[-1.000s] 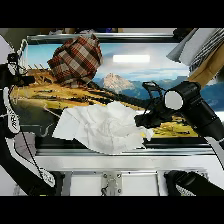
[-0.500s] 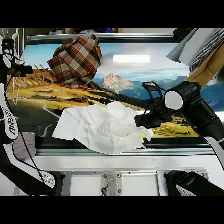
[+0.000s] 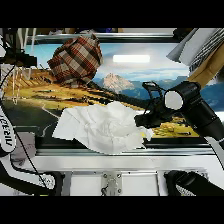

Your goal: Fold the clothes and pants, and hang the long-sleeved shirts on hangers.

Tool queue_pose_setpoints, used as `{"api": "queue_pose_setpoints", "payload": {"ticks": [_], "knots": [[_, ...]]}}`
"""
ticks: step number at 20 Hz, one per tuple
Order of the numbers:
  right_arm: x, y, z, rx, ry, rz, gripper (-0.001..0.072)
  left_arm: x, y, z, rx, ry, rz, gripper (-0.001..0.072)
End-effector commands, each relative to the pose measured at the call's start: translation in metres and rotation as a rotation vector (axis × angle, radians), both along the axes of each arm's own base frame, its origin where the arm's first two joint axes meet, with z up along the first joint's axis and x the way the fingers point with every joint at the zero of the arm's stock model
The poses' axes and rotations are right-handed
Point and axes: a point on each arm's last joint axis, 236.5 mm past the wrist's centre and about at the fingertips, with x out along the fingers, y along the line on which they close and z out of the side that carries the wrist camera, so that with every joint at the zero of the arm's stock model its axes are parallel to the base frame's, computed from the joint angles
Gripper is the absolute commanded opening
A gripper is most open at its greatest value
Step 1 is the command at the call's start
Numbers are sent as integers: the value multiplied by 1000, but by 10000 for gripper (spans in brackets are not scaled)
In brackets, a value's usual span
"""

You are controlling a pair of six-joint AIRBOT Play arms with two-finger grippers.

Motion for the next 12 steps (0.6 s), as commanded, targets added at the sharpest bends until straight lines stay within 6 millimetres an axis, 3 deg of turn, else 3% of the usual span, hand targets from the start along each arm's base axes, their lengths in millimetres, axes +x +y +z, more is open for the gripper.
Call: {"api": "queue_pose_setpoints", "payload": {"ticks": [1,3,5,8,12], "knots": [[0,0,0,-1,1,0,14,-63,-113,28,-154,62,-529,16],[0,0,0,-1,1,0,14,-105,-149,42,-252,108,-721,15],[0,0,0,-1,1,0,14,-132,-157,46,-281,171,-786,16],[0,0,0,-1,1,0,13,-151,-152,44,-284,238,-806,16],[0,0,0,-1,1,0,13,-153,-149,43,-287,246,-804,16]]}}
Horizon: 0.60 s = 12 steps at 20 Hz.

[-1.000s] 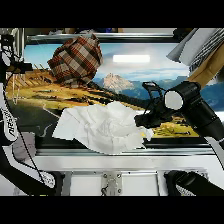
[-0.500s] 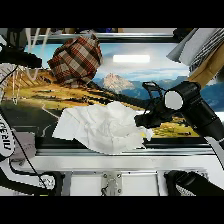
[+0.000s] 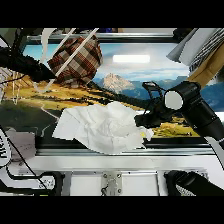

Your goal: Fold the clothes and pants, and hang the long-sleeved shirts on hangers.

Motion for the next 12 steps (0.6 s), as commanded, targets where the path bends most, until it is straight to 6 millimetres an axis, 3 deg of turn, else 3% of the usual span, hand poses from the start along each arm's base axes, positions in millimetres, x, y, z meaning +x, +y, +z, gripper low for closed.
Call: {"api": "queue_pose_setpoints", "payload": {"ticks": [1,6,12], "knots": [[0,0,0,-1,1,0,14,-14,-4,2,-4,-3,-88,15],[0,0,0,-1,1,0,14,-15,-6,4,25,-125,-252,14],[0,0,0,-1,1,0,14,-14,-5,18,-38,-219,-316,14]]}}
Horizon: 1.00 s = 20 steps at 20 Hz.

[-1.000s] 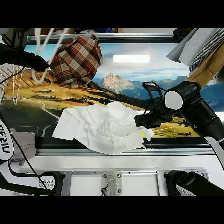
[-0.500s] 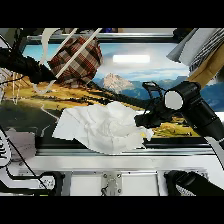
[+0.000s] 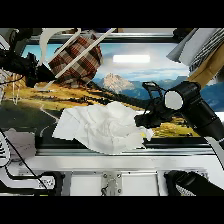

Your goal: Fold the clothes and pants, and hang the long-sleeved shirts on hangers.

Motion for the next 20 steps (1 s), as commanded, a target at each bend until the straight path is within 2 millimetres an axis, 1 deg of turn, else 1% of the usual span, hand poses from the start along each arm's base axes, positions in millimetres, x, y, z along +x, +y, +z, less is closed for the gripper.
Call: {"api": "queue_pose_setpoints", "payload": {"ticks": [1,2,3,7,10,14,16,20], "knots": [[0,0,0,-1,1,0,13,0,3,5,-23,-56,-51,14],[0,0,0,0,1,0,14,-4,4,2,-21,-61,-65,13],[0,0,0,0,1,0,14,-12,4,-5,-23,-51,-85,14],[0,0,0,0,1,0,13,-53,10,-53,39,9,-185,14],[0,0,0,-1,1,0,14,-71,13,-65,11,40,-184,15],[0,0,0,-1,1,0,14,-86,24,-79,-12,95,-137,14],[0,0,0,0,1,0,13,-94,23,-86,-14,118,-135,14],[0,0,0,0,1,0,14,-105,19,-90,-21,134,-137,15]]}}
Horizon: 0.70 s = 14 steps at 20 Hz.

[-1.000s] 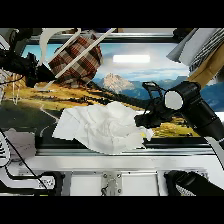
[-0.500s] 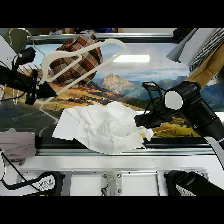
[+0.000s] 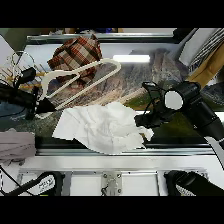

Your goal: Fold the clothes and pants, and hang the long-sleeved shirts on hangers.

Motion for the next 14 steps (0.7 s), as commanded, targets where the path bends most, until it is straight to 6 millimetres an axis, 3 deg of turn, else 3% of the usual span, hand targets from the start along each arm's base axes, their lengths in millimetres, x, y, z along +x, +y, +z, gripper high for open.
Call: {"api": "queue_pose_setpoints", "payload": {"ticks": [1,9,14], "knots": [[0,0,0,0,1,0,14,-10,-2,-7,-5,23,-1,15],[-2,4,1,20,2,33,14,-14,-3,-13,-12,46,-1,15],[21,-6,24,38,-74,-18,13,-21,-13,-20,36,47,-78,15]]}}
